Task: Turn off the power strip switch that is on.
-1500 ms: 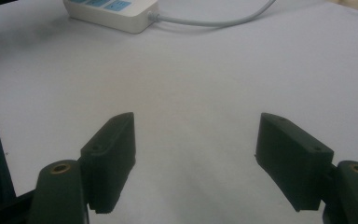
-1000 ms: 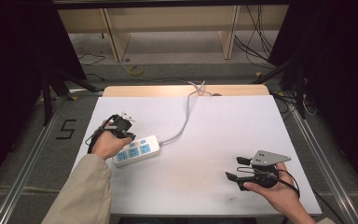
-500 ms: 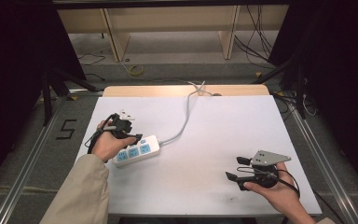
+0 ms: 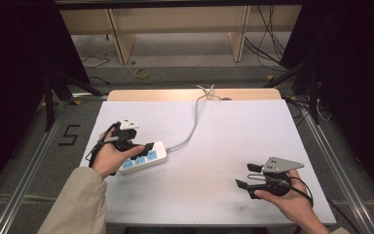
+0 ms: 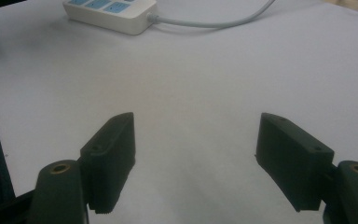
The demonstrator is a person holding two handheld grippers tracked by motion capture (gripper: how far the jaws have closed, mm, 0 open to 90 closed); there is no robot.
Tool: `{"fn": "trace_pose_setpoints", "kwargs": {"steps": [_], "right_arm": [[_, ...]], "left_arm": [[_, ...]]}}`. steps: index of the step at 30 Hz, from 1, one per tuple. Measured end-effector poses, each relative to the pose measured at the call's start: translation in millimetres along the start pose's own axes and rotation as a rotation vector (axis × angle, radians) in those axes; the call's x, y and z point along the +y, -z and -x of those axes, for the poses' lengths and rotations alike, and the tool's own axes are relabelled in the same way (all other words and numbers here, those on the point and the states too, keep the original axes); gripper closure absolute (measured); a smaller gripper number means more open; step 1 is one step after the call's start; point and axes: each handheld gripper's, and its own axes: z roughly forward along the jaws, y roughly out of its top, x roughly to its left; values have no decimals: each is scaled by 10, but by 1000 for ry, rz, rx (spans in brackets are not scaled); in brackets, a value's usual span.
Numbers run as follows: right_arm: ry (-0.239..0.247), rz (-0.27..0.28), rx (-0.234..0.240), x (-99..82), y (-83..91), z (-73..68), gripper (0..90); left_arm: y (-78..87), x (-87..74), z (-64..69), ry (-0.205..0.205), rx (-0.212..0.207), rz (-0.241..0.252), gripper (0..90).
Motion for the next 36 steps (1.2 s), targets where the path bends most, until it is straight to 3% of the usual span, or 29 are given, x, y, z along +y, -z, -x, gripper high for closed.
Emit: {"fn": "trace_pose_setpoints", "kwargs": {"steps": [7,23,29,36], "right_arm": [[2,1,0,4,1,1,287],[-1,8,1,14,-2,2,285],[6,1,2,16,-9,-1,284],[7,0,6,20,-30,5,282]], "left_arm": [[92,-109,110,-64,-16,41,201],[210,-387,396,-133,-48,110,186],[246,-486,457,-168,-70,123,173],[295,-610,469,-181,-85,129,173]]}}
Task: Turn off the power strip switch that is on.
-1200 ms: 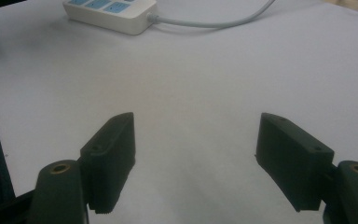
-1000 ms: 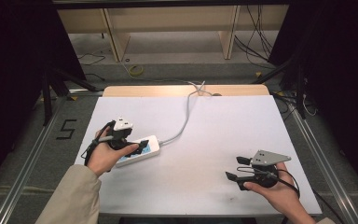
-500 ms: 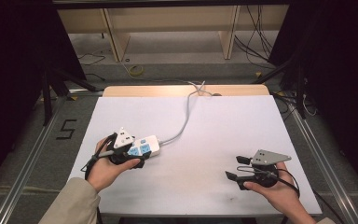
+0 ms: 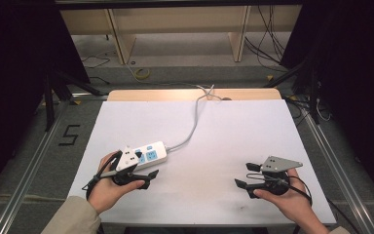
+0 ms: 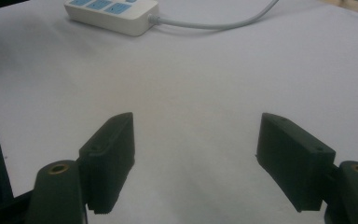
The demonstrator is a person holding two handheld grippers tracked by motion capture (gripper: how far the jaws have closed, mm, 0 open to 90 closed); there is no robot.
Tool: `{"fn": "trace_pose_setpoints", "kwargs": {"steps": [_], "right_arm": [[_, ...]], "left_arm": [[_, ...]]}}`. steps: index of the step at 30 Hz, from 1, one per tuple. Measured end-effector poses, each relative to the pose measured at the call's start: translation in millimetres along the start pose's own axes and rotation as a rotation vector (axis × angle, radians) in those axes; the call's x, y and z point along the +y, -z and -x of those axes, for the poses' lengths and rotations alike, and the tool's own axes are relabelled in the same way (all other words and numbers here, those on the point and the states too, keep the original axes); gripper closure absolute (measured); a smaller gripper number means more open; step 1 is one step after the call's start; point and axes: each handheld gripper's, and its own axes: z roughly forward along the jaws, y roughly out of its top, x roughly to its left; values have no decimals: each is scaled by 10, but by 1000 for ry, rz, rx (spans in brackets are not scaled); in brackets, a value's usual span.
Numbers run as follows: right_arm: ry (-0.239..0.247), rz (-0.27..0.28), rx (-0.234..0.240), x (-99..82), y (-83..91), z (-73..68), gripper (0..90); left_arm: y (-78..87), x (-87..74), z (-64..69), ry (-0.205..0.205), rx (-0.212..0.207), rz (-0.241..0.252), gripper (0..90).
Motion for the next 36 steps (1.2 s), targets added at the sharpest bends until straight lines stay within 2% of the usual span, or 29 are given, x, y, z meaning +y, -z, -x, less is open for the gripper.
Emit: {"fn": "trace_pose_setpoints", "kwargs": {"steps": [10,13,15,17,24,36], "right_arm": [[3,-7,4,13,-32,-5,280],[4,-8,7,13,-37,-7,280],[6,-9,8,13,-40,-8,280],[10,-8,7,13,-42,-11,280],[13,-12,11,12,-47,-19,279],[16,-12,12,5,-29,-23,279]], "left_arm": [[86,-167,-4,11,6,-13,173],[110,-198,-18,5,15,-21,173],[138,-209,-38,-9,37,-23,173],[172,-220,-60,2,44,-15,174],[200,-288,-53,17,36,-28,176],[172,-283,-11,-10,18,-45,176]]}}
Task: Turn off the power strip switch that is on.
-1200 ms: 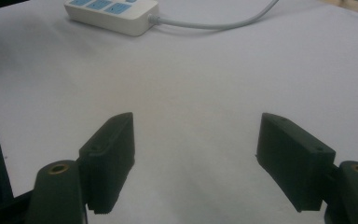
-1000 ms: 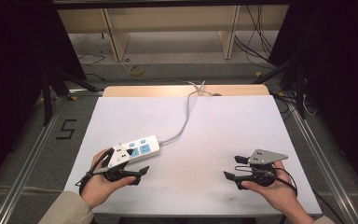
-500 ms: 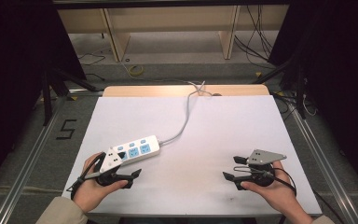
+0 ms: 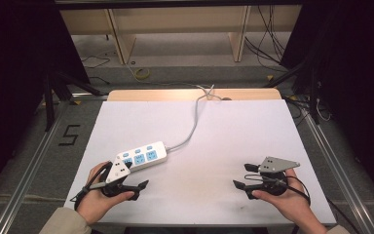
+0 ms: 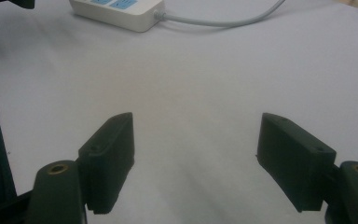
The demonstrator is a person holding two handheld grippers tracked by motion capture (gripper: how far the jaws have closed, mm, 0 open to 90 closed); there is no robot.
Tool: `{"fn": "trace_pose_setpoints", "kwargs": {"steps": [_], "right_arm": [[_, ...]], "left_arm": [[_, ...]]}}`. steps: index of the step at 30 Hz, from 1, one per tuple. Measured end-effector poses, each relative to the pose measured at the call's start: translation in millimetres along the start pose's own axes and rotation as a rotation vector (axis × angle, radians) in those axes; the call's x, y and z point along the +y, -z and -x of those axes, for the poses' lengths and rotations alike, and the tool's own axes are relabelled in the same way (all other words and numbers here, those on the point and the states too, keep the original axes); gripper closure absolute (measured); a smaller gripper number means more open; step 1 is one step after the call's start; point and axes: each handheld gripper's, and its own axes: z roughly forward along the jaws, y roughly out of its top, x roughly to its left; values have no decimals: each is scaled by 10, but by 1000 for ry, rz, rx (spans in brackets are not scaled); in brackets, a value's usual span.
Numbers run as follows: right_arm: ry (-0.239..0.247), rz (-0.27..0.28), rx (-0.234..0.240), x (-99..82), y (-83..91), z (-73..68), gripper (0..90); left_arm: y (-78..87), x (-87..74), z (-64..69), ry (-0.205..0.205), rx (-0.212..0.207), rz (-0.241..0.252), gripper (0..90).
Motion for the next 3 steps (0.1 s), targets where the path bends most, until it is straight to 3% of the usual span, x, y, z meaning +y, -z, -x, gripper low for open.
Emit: {"fn": "trace_pose_setpoints", "kwargs": {"steps": [3], "right_arm": [[-2,0,-1,-2,1,3,279]], "left_arm": [[-10,12,13,-2,-5,1,176]]}}
